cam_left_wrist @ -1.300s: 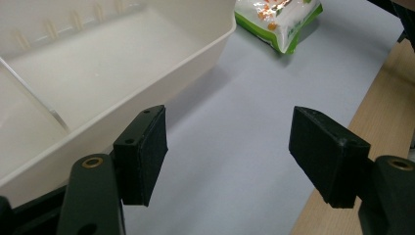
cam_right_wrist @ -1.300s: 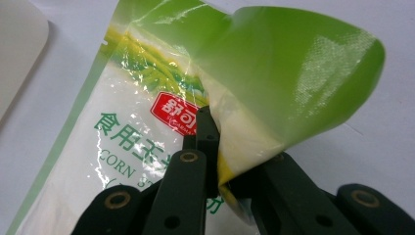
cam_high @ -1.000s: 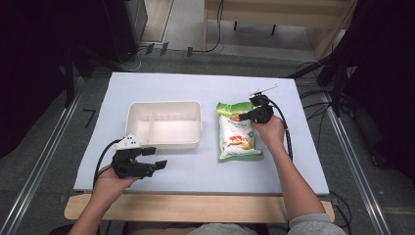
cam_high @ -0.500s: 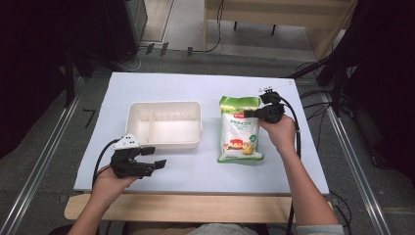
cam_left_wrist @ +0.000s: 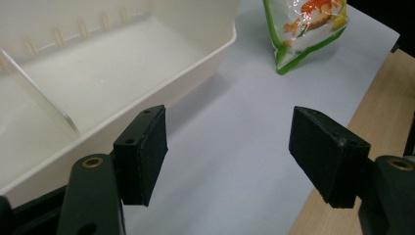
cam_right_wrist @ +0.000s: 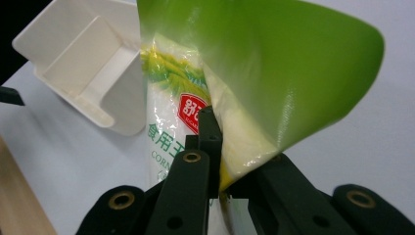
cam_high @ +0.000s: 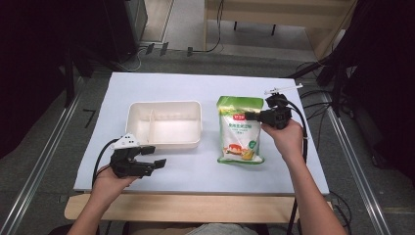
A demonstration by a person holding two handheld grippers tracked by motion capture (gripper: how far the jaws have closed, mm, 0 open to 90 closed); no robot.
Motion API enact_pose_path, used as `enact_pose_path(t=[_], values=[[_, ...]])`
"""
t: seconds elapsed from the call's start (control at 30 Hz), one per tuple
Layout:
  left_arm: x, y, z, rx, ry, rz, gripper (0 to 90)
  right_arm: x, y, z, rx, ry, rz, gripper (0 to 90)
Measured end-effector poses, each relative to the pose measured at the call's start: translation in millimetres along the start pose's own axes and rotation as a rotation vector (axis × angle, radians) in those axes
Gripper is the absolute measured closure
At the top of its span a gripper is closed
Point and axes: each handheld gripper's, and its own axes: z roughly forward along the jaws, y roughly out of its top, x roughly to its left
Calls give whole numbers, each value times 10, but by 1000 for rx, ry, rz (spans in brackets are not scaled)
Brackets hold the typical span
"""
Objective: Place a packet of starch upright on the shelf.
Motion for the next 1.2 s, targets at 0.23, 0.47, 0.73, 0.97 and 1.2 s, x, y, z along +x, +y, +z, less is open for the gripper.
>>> enact_pose_path(t=[0.23,0.47,0.73,0.97,1.2], values=[[5,13,4,-4,-4,1,312,161,9,-159,-22,25,-32,894],[9,25,24,3,-3,5,312,378,97,-334,-52,20,-98,895],[33,22,24,-6,-3,-8,311,447,233,-513,-95,-19,-120,895],[24,29,51,3,-9,-4,311,538,499,-641,-103,-12,-147,895],[32,30,42,-13,-15,-11,312,698,804,-742,-117,-7,-183,895]])
